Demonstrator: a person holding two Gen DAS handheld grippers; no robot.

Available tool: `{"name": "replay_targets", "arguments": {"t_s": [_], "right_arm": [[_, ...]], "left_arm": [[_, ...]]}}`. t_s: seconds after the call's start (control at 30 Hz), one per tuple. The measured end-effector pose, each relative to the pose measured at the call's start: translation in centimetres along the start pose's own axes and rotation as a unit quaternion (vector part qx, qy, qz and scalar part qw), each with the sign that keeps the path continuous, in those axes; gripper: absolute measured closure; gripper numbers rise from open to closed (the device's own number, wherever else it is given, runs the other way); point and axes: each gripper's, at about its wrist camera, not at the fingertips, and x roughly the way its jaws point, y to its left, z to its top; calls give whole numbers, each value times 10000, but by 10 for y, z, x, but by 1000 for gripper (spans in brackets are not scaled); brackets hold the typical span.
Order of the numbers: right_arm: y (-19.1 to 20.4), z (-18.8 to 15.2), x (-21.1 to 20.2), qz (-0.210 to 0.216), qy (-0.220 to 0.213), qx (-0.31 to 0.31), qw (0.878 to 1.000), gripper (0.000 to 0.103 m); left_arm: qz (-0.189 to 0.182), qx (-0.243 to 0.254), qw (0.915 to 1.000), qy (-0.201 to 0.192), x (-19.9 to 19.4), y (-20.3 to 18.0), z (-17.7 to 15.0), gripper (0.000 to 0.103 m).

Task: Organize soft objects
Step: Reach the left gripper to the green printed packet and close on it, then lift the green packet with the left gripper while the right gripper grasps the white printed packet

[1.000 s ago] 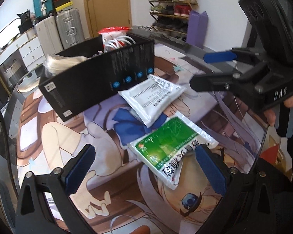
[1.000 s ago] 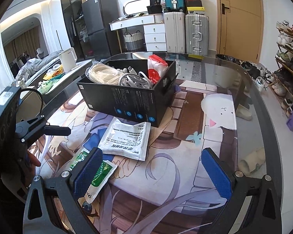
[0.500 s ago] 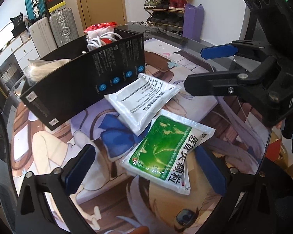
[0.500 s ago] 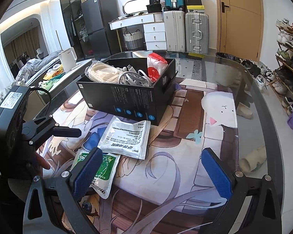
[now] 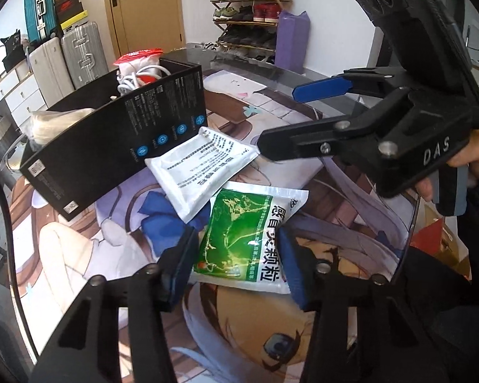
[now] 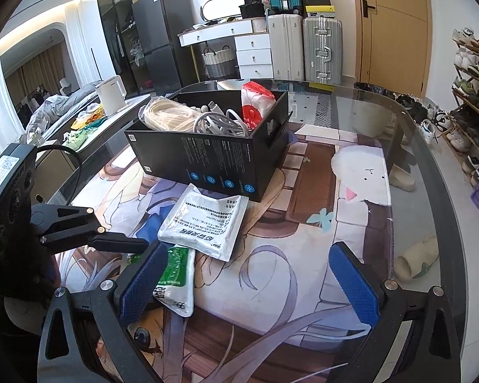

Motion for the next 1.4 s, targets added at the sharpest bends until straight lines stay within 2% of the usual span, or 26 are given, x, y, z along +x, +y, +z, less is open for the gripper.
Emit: {"name": "replay_targets", "arguments": {"t_s": [0.27, 0.73, 1.1, 1.3, 1.4], "right_arm": [[0, -1, -1, 4, -28, 48, 10000, 1], [18, 0, 19, 151, 271, -119, 9994, 1], [53, 17, 54, 117, 661, -884, 9938, 1], [60, 24, 65, 126, 709, -1150, 9908, 1], [65, 29, 67, 265, 687, -1177, 9903, 1]], "left_arm": [[254, -260, 9993, -23, -12, 14, -16, 57], [744, -1012, 9920, -145, -26, 60, -34, 57], [933, -1175, 9877, -429, -41, 75, -35, 57], [1029, -1341, 9843, -511, -47, 87, -37, 57], [1060, -1422, 9826, -541, -49, 92, -38, 57]]}}
